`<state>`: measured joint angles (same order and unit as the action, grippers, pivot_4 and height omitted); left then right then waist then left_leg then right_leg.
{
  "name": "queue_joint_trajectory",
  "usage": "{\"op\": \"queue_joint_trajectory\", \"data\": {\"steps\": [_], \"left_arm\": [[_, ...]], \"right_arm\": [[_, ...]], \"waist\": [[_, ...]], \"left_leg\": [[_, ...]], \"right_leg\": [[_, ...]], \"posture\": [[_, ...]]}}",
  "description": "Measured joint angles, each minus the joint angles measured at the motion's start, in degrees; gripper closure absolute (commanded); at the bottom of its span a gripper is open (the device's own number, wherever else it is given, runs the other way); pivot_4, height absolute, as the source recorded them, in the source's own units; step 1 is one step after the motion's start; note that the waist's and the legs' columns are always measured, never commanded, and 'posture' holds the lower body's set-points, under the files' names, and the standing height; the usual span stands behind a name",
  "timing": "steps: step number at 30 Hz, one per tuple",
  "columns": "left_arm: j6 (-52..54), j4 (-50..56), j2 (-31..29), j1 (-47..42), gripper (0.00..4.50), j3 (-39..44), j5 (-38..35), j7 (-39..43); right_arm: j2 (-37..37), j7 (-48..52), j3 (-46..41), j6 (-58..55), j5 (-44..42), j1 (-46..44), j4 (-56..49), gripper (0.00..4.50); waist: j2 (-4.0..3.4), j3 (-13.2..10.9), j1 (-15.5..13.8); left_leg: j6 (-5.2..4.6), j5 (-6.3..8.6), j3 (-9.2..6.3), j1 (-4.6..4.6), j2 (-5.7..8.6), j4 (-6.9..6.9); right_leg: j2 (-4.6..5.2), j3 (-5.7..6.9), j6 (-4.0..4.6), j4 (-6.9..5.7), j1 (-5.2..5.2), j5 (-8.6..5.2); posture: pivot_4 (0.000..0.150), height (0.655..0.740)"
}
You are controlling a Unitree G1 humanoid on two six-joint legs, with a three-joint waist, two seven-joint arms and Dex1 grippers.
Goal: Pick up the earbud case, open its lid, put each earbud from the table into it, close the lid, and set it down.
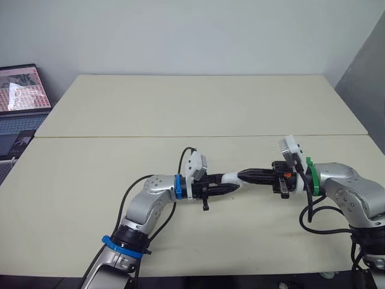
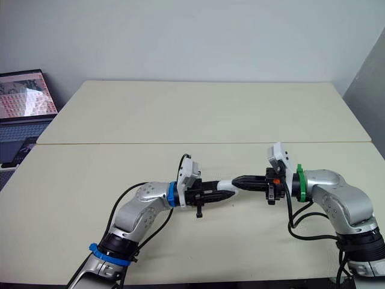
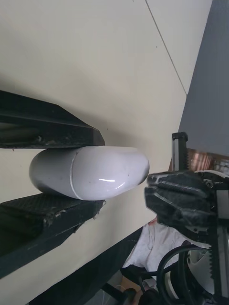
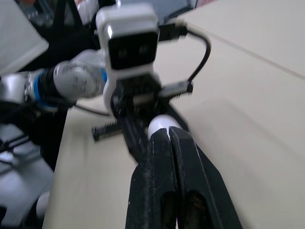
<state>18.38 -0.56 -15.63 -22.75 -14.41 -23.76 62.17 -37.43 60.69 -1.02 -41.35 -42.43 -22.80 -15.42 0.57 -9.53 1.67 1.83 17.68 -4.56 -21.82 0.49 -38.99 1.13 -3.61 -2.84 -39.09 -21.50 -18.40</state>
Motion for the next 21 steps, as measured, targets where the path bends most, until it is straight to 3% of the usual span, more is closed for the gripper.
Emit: {"op": "queue_joint_trajectory", "data": {"steps": [3,9,12,17,21], "left_arm": [[-0.07,0.0,0.23,0.0,3.69,-0.14,0.0,0.01],[0.09,-2.02,0.05,0.31,3.69,-0.87,0.74,-0.15],[0.06,-2.28,0.23,0.2,3.69,-0.81,0.95,-0.4],[1.37,-2.05,1.75,-0.87,3.69,-1.06,1.84,-3.59],[9.74,-1.5,0.63,-2.41,3.69,-1.63,2.13,-6.51]], "right_arm": [[0.2,-1.19,-1.0,-0.89,-1.55,-1.51,-0.54,4.46],[-5.45,0.7,3.84,1.37,4.75,3.91,-1.05,4.46],[-4.96,0.55,4.05,1.95,5.18,4.31,-1.1,4.46],[-1.75,-4.07,-0.79,2.78,4.61,5.44,-1.13,4.46],[-1.82,-7.09,-5.83,4.84,5.42,13.16,-1.12,4.46]], "waist": [[0.0,0.0,-0.05],[0.02,-0.01,-0.34],[0.03,-0.02,-0.12],[0.03,-0.02,-0.13],[0.05,-0.02,-0.79]], "left_leg": [[0.0,0.0,-0.06,-0.03,0.0,0.0],[0.0,0.0,0.01,-0.06,0.06,-0.01],[0.0,0.0,-0.02,-0.03,0.02,-0.01],[0.0,0.0,-0.05,-0.06,0.03,-0.01],[0.0,0.0,-0.12,-0.1,0.05,0.0]], "right_leg": [[0.0,0.0,0.0,0.05,0.02,0.0],[0.05,0.03,0.0,0.05,0.0,0.0],[0.02,0.02,0.0,0.02,0.0,0.0],[0.02,-0.01,0.0,0.04,0.02,0.0],[0.02,-0.01,0.0,0.08,0.04,0.0]], "posture": [[0.15,0.74],[0.15,0.74],[0.15,0.74],[0.15,0.74],[0.15,0.74]]}}
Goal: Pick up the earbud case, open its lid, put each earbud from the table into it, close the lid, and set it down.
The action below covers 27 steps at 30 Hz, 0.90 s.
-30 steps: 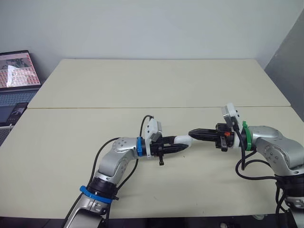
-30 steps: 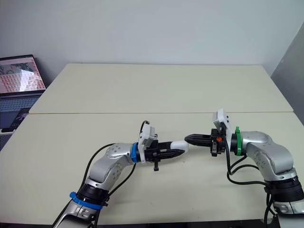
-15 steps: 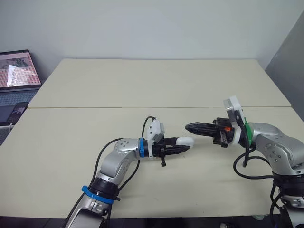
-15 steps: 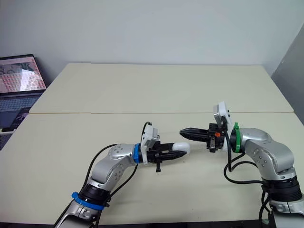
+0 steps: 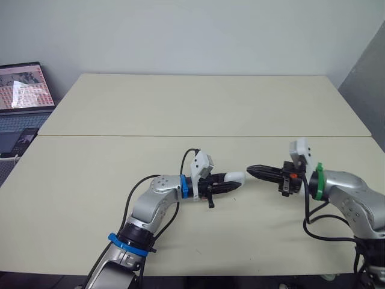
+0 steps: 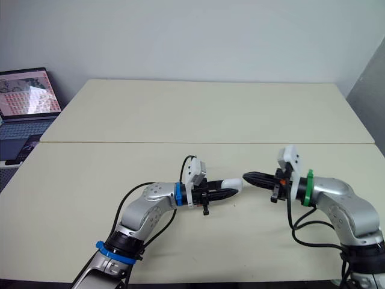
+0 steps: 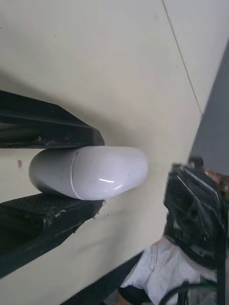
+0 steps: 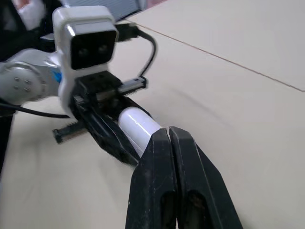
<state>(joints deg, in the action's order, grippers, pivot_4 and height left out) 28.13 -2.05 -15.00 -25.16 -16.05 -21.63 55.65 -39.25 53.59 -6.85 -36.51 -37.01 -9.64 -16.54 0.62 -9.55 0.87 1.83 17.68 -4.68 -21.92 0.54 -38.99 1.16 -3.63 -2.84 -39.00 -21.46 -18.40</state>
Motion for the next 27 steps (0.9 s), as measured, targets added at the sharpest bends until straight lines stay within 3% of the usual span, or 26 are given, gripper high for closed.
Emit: {"op": "queue_joint_trajectory", "data": {"steps": [4,10,13,16,17,24,27], "left_arm": [[11.78,1.44,-3.79,-2.68,3.69,-3.81,2.53,-2.49],[21.83,2.1,-2.04,-5.59,1.73,-3.55,1.17,-5.58],[22.38,2.63,-3.18,-5.52,0.78,-1.85,0.2,-5.58],[17.91,5.16,-6.82,-3.63,0.0,-0.22,0.37,-4.79],[16.65,5.46,-7.58,-3.13,0.0,-0.02,0.65,-4.58],[-4.5,7.33,-13.76,6.6,0.0,7.17,2.73,-1.24],[-11.25,9.02,-16.66,14.19,0.0,10.13,2.8,0.48]], "right_arm": [[-0.45,-1.5,-3.68,1.87,2.09,7.25,1.37,4.46],[0.04,-3.53,-5.69,6.27,4.54,9.53,2.41,4.5],[0.87,-3.61,-5.4,10.42,7.39,11.45,4.21,3.91],[1.17,-3.06,-5.37,14.06,8.89,13.21,4.52,2.78],[1.19,-2.75,-5.37,14.45,8.88,13.41,4.53,2.58],[0.25,2.82,-7.32,21.97,9.57,19.91,7.13,0.04],[-0.5,3.87,-9.09,25.14,10.63,22.08,8.36,0.02]], "waist": [[-0.01,0.0,0.18],[-0.02,0.01,0.57],[-0.02,0.01,0.68],[-0.03,0.01,0.83],[-0.03,0.01,0.81],[-0.05,0.02,0.54],[-0.08,0.04,0.73]], "left_leg": [[0.0,0.0,0.14,0.08,0.02,0.01],[0.0,0.0,0.11,0.12,-0.04,0.01],[0.01,-0.01,0.11,0.11,-0.06,0.03],[0.03,-0.01,0.12,0.14,-0.07,0.03],[0.03,-0.02,0.12,0.14,-0.07,0.03],[0.02,-0.01,0.15,0.14,-0.04,0.03],[0.02,0.0,0.18,0.18,-0.08,0.1]], "right_leg": [[-0.04,0.02,0.0,-0.08,0.0,0.0],[-0.08,0.01,0.0,-0.08,0.03,0.0],[-0.09,-0.03,0.0,-0.09,-0.01,0.0],[-0.08,-0.12,0.0,-0.09,0.02,0.0],[-0.08,-0.13,0.0,-0.08,0.02,0.0],[0.01,-0.19,0.0,-0.01,0.04,0.0],[0.01,-0.24,0.0,0.0,0.03,0.0]], "posture": [[0.15,0.74],[0.15,0.74],[0.15,0.74],[0.15,0.74],[0.15,0.74],[0.15,0.74],[0.15,0.74]]}}
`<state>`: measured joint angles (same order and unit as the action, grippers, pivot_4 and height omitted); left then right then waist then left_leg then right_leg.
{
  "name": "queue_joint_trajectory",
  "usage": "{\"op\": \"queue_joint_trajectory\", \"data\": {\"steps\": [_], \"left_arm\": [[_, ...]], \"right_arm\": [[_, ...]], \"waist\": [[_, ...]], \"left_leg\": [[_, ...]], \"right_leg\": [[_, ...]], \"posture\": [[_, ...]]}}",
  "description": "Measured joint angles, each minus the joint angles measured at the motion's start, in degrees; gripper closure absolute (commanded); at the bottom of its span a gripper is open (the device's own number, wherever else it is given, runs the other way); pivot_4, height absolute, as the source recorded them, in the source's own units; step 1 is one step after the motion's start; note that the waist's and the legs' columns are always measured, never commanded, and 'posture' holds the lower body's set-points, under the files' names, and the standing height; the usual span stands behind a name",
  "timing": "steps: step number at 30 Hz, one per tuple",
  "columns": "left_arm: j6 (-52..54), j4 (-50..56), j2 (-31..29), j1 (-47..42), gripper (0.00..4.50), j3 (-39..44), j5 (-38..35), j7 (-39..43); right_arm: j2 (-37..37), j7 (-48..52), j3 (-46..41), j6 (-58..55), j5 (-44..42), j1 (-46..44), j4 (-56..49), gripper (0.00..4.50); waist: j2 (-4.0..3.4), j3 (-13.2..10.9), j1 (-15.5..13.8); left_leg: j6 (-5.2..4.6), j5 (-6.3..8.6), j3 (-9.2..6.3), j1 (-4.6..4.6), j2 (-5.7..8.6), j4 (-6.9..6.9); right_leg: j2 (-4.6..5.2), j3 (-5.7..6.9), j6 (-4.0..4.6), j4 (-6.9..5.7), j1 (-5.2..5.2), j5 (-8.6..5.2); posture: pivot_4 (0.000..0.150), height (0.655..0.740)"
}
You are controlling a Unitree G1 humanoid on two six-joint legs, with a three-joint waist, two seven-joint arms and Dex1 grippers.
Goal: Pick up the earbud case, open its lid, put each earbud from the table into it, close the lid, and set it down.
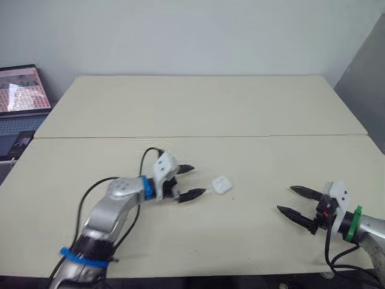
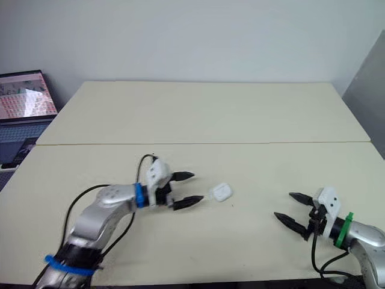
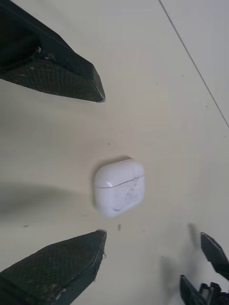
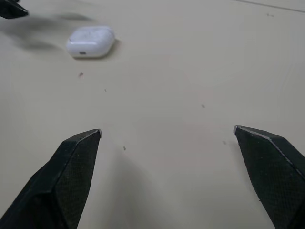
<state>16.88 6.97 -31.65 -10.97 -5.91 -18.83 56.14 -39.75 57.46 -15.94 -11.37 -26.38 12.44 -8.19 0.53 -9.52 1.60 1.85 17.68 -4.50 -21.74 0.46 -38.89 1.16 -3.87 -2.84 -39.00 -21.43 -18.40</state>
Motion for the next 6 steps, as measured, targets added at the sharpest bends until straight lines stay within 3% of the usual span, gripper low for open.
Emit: {"op": "queue_joint_trajectory", "data": {"steps": [6], "left_arm": [[-8.65,1.17,-0.72,10.2,0.0,2.48,0.25,0.63]], "right_arm": [[-0.71,1.79,-1.33,0.99,-0.16,2.31,0.0,0.02]], "waist": [[0.0,0.0,-0.3]], "left_leg": [[-0.01,0.01,-0.05,0.03,0.02,-0.02]], "right_leg": [[0.01,0.04,0.0,-0.02,0.09,0.0]], "posture": [[0.15,0.74]]}}
